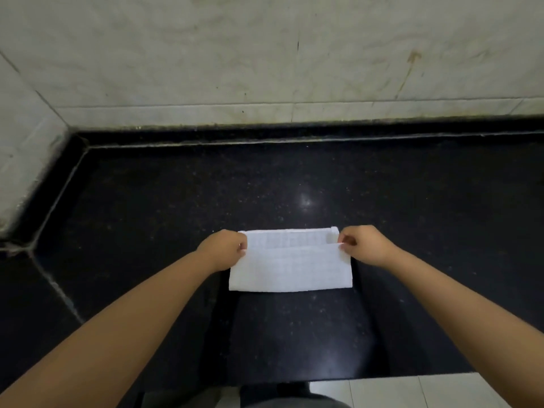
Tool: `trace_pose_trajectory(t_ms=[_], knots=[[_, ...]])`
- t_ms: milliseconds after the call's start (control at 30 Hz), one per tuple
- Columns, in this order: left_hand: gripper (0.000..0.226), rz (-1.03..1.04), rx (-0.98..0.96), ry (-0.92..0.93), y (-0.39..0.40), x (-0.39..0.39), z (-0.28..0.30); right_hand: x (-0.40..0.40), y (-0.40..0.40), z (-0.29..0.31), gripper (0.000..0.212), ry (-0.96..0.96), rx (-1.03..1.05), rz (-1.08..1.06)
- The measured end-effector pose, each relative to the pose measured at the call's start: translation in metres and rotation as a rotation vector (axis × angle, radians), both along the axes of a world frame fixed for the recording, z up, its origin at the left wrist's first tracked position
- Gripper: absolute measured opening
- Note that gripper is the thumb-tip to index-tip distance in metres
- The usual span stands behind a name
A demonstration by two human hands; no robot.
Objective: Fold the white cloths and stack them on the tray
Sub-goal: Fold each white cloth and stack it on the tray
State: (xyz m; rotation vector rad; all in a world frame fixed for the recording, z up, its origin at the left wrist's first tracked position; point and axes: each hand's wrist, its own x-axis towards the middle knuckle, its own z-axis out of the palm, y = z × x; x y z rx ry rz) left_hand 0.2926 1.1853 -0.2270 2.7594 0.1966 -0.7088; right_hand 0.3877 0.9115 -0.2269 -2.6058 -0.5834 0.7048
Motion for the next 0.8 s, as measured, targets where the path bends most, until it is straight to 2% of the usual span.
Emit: trace_pose_trajectory(t_ms=[133,233,467,700,800], knots=[[0.021,0.007,0.123,-0.140,0.003,0.026,-0.007,0.017,0.013,-0.009,0.021,-0.153,-0.028,-0.117],[0.024,-0.030,0.202,-0.112,0.007,0.037,-0.023,0.023,0.021,-0.021,0.024,-0.203,-0.054,-0.110],[0.023,-0.119,0.322,-0.087,0.013,0.038,-0.051,0.028,0.028,-0.041,0.025,-0.175,-0.130,-0.054],[0.020,-0.295,0.443,-0.076,0.009,0.028,-0.050,0.023,0.033,-0.045,0.025,-0.239,-0.213,-0.020],[0.008,-0.268,0.429,-0.198,0.008,0.029,-0.044,0.026,0.038,-0.043,0.030,-0.221,-0.251,-0.026]])
